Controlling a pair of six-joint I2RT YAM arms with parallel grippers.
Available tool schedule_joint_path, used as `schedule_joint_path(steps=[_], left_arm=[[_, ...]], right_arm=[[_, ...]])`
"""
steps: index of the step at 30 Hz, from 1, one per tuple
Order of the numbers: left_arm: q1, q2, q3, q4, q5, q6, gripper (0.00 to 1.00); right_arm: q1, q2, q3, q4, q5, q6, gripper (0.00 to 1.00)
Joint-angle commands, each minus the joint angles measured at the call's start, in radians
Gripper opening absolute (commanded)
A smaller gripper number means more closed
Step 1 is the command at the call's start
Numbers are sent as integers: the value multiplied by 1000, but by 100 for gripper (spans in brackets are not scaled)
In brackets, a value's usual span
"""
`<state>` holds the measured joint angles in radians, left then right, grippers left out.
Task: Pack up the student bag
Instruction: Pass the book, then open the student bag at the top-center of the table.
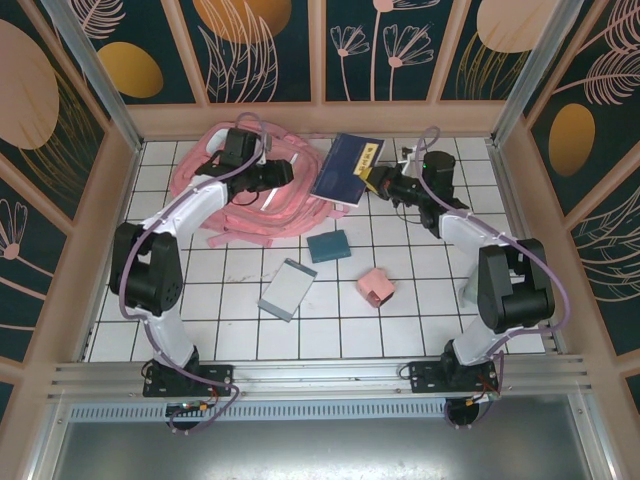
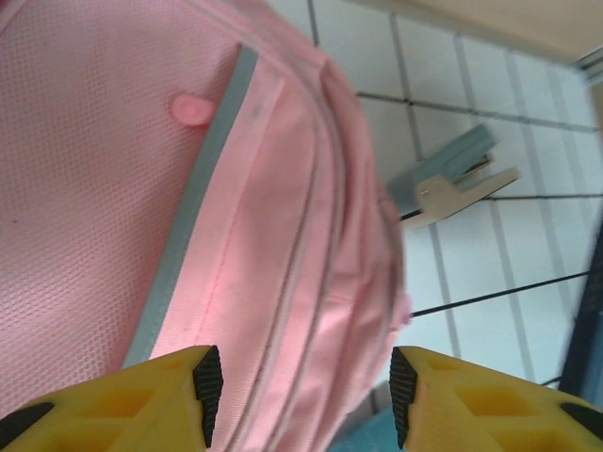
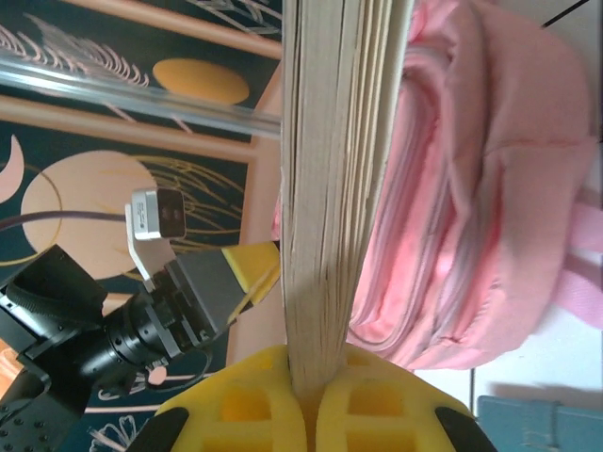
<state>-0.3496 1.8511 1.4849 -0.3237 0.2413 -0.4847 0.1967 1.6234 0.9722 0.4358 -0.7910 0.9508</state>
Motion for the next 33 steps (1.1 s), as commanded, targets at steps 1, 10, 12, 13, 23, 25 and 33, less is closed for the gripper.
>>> schedule_joint_path(steps=[1, 10, 12, 13, 23, 25, 33], left_arm=[[-48, 61, 82, -110, -177, 105, 52], [-133, 230, 215, -216, -383, 186, 54], [-145, 263, 236, -239, -415, 205, 53], [-151, 274, 243, -246, -428, 213, 53], [-174, 280, 245, -228, -569, 246, 1], [-174, 271, 257, -239, -589, 243, 0], [-172, 197, 336, -276, -606, 214, 0]], right_arm=[[-28, -37, -23, 15, -16, -40, 0], [-73, -19, -11, 38, -98, -44, 0], [-73, -19, -12, 43, -103, -43, 0], [-73, -19, -12, 45, -106, -43, 0], [-70, -17, -44, 107, -109, -21, 0], [-69, -11, -39, 110, -114, -18, 0], [-56, 42, 23, 106, -138, -19, 0]])
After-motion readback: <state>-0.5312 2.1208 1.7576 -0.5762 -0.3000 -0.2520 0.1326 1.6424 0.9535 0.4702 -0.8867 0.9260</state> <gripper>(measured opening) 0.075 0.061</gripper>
